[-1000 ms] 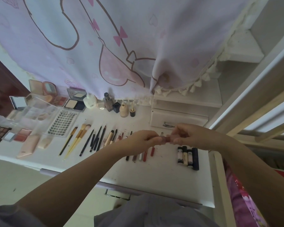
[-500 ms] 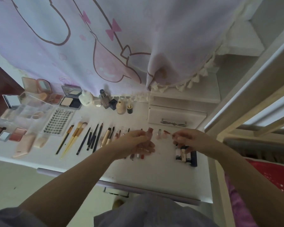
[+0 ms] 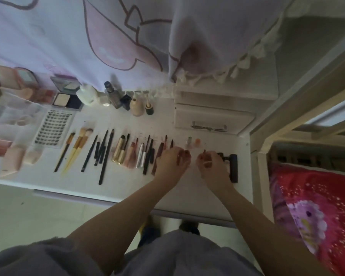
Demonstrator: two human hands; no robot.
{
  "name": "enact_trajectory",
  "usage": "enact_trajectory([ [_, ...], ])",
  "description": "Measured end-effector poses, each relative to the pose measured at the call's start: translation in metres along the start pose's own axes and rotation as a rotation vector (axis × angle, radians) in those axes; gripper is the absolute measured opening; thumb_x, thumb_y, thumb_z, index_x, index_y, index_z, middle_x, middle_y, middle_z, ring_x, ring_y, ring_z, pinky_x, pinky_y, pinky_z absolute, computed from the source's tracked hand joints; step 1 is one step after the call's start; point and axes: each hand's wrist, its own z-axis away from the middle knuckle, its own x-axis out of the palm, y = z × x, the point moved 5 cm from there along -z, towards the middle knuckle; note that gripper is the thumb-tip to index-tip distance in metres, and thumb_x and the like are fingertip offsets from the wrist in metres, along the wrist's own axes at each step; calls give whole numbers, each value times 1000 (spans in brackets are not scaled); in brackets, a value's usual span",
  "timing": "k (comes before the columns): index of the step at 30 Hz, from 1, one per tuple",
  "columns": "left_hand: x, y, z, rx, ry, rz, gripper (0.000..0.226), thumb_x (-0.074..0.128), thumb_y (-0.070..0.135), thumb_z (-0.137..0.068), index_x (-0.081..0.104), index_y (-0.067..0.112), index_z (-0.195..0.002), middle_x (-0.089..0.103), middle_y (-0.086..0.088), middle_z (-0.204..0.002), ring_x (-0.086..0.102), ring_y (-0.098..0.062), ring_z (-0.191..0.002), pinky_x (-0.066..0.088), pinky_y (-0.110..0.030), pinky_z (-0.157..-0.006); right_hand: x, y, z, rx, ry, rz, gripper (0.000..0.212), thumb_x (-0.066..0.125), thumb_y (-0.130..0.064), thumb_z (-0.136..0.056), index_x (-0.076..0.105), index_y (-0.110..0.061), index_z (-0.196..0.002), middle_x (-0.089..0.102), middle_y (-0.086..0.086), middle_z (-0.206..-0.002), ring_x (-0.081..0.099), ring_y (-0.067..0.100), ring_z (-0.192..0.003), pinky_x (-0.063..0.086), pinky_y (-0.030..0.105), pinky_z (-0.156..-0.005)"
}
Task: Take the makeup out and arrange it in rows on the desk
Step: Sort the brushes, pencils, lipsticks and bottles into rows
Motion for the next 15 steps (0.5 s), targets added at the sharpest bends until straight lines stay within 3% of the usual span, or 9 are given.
enact_trajectory([
  [3,12,-5,-2,35,27,-133,27,50,40,-91,59,19,-105,62,-2,-111,47,-22,-113,32,-38,-98,13,5,-2,-39,2,79,17,55,-13,-92,58,-5,-107,62,12,-105,59,25,-95,48,34,-85],
  [7,14,-14,-9,102,84,-234,24,49,37,-92,57,19,-106,62,0,-112,45,-21,-115,24,-33,-88,24,2,-9,-108,24,191,19,53,-8,-91,56,-7,-110,55,14,-111,52,25,-99,32,15,-77],
  [12,10,-20,-16,97,105,-228,24,51,36,-91,57,18,-107,63,-2,-110,47,-23,-112,24,-34,-84,31,-5,-16,-94,-10,216,35,51,-10,-94,49,-3,-128,50,15,-117,52,27,-105,42,30,-93],
  [15,9,-20,-13,77,82,-199,35,51,37,-92,53,17,-120,59,-2,-121,45,-23,-118,27,-35,-92,29,-5,-13,-46,-49,206,44,50,-9,-94,40,-8,-136,47,12,-124,52,25,-110,40,25,-91],
])
